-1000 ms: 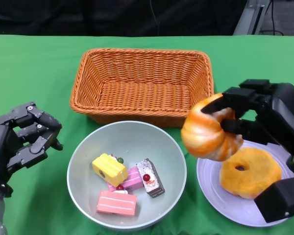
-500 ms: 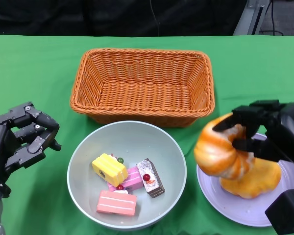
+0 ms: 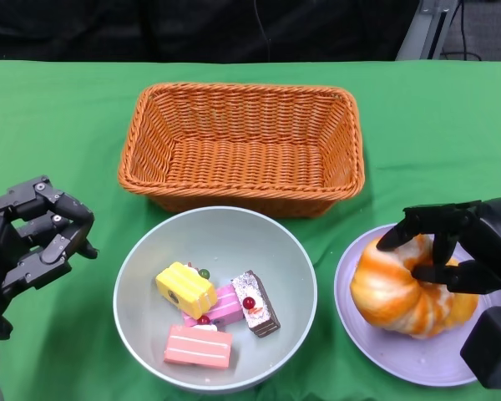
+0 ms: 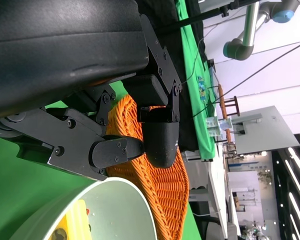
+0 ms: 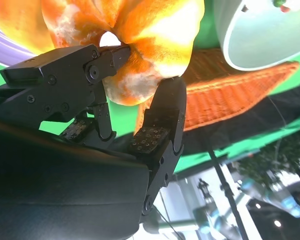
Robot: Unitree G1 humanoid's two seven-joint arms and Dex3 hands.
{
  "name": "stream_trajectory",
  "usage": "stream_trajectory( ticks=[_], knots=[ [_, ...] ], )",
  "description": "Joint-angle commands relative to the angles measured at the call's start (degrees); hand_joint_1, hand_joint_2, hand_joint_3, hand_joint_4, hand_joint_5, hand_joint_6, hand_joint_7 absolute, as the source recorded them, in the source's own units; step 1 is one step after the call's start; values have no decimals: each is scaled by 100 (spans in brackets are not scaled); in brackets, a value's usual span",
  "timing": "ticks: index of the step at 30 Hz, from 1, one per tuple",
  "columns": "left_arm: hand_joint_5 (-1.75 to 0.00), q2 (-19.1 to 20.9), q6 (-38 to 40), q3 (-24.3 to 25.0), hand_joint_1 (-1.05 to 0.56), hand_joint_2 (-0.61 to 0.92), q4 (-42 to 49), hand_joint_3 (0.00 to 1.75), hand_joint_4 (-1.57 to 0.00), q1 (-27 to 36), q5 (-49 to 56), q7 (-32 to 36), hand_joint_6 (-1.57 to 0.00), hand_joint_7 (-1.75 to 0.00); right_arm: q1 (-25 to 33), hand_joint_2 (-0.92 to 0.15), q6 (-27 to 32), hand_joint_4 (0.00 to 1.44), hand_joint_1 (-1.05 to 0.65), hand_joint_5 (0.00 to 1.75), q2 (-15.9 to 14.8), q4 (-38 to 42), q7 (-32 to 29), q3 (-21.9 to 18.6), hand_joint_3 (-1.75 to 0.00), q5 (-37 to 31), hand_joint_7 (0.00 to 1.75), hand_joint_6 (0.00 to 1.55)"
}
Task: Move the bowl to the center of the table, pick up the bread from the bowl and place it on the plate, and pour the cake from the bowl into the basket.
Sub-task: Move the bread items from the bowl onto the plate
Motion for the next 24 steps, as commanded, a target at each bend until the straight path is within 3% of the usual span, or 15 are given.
stream_trajectory(
  ticks=[1,6,15,20,24],
  knots=[
    [-141,140,-84,57,-9,79,68,55,-83,-85,-68,-120,-87,-110,-40,-83,130,88,4,121,-144,21,83,-51,-10,-3,54,101],
    [-139,142,-76,42,-10,78,49,54,-85,-63,-6,-65,-88,-111,-149,-86,193,87,4,118,-175,184,39,-71,-6,-45,47,103],
    [-140,132,-21,39,-11,76,-12,57,-86,-31,-19,-64,-88,-111,-386,-90,267,78,2,133,-250,786,-381,69,-3,-605,42,105],
    [-139,129,24,44,-12,74,-86,58,-86,10,-24,-32,-89,-109,-465,-90,250,84,-2,113,-310,937,-683,151,-1,-893,32,107],
    [-138,140,23,45,-11,73,-79,60,-85,11,-31,-74,-89,-107,-469,-89,278,88,-6,87,-362,914,-834,217,0,-1072,18,110]
  ],
)
